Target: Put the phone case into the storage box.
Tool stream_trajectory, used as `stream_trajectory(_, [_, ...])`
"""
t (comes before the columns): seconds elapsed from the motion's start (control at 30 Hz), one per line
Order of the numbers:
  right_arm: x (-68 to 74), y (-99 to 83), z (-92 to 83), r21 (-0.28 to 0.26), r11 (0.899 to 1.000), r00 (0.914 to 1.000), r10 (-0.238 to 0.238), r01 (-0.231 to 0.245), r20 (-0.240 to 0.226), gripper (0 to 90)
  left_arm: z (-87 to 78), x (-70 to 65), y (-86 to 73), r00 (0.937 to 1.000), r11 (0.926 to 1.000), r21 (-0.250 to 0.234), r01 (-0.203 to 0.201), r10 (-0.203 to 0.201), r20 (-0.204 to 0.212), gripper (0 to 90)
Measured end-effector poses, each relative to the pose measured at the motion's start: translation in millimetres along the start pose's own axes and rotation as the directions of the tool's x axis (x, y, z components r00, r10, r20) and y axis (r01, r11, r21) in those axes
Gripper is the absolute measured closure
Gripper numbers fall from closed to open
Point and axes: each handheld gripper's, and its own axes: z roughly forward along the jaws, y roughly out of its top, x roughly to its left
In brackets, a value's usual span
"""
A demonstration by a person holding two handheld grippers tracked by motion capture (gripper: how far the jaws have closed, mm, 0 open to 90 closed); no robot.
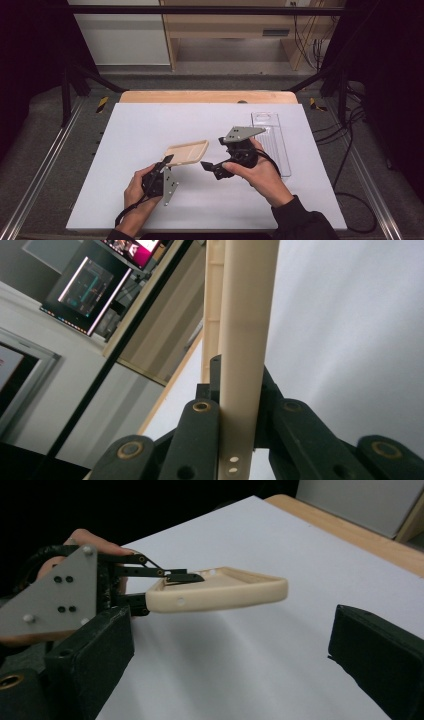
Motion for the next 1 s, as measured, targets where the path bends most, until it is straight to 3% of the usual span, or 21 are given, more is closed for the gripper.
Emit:
stream_trajectory(0.07, [-0.9,-5.9,-2.3,-0.028,1.0,0.9997,-0.005,0.006,0.024,4.7,-1.4,0.9,-2.1,0.9995,0.9995,0.009,0.03,-0.03,0.009,84.6])
stream_trajectory(0.1, [-2.1,-9.2,-2.8,-0.043,0.999,0.9996,0.009,-0.008,0.029,4.7,-1.0,2.1,-2.7,0.9976,0.9977,0.005,0.067,-0.067,0.016,84.6])
stream_trajectory(0.2, [-6.1,-16.2,-3.0,-0.066,0.998,0.9984,0.02,-0.017,0.053,4.7,0.2,5.3,-2.8,0.9895,0.99,-0.002,0.141,-0.141,0.032,84.6])
stream_trajectory(0.27, [-8.6,-21.4,-4.2,-0.082,0.996,0.9957,0.031,-0.024,0.087,4.9,-1.1,6.0,-3.9,0.9849,0.9856,0.0,0.169,-0.169,0.039,84.6])
stream_trajectory(0.37, [-10.1,-26.4,-5.9,-0.101,0.994,0.9939,0.041,-0.031,0.103,4.5,-3.8,9.0,-5.9,0.976,0.9771,-0.003,0.213,-0.213,0.048,84.6])
stream_trajectory(0.4, [-10.9,-28.3,-6.2,-0.107,0.994,0.9934,0.048,-0.037,0.104,4.5,-4.6,10.7,-6.7,0.9698,0.9711,-0.007,0.238,-0.238,0.054,84.6])
stream_trajectory(0.43, [-12.1,-32.2,-5.6,-0.12,0.991,0.9925,0.069,-0.057,0.101,4.4,-5.3,12.7,-7.9,0.9597,0.9612,-0.013,0.275,-0.274,0.061,84.6])
stream_trajectory(0.5, [-12.4,-33.3,-5.0,-0.117,0.991,0.9923,0.069,-0.057,0.103,4.3,-5.9,15.2,-9.8,0.9473,0.9493,-0.013,0.314,-0.313,0.07,84.6])
stream_trajectory(0.67, [-13.0,-37.7,3.4,-0.109,0.99,0.9892,0.097,-0.085,0.11,4.3,-6.4,21.8,-15.2,0.9067,0.9105,-0.019,0.413,-0.409,0.102,84.7])
stream_trajectory(0.73, [-12.3,-38.6,7.6,-0.099,0.992,0.9886,0.092,-0.081,0.119,4.1,-7.1,23.6,-16.9,0.899,0.903,-0.02,0.429,-0.425,0.105,84.7])
stream_trajectory(0.9, [-10.3,-42.6,16.3,-0.097,0.99,0.9841,0.111,-0.098,0.139,4.1,-8.7,26.6,-18.8,0.8692,0.8744,-0.025,0.484,-0.478,0.127,84.7])
stream_trajectory(0.93, [-9.0,-43.7,18.7,-0.098,0.99,0.9847,0.111,-0.098,0.134,4.1,-9.1,27.1,-18.7,0.866,0.8713,-0.026,0.49,-0.483,0.129,84.6])
stream_trajectory(1.0, [-7.8,-45.0,22.8,-0.106,0.989,0.9843,0.116,-0.103,0.133,4.1,-8.8,28.6,-19.3,0.8489,0.8552,-0.028,0.518,-0.509,0.142,84.7])
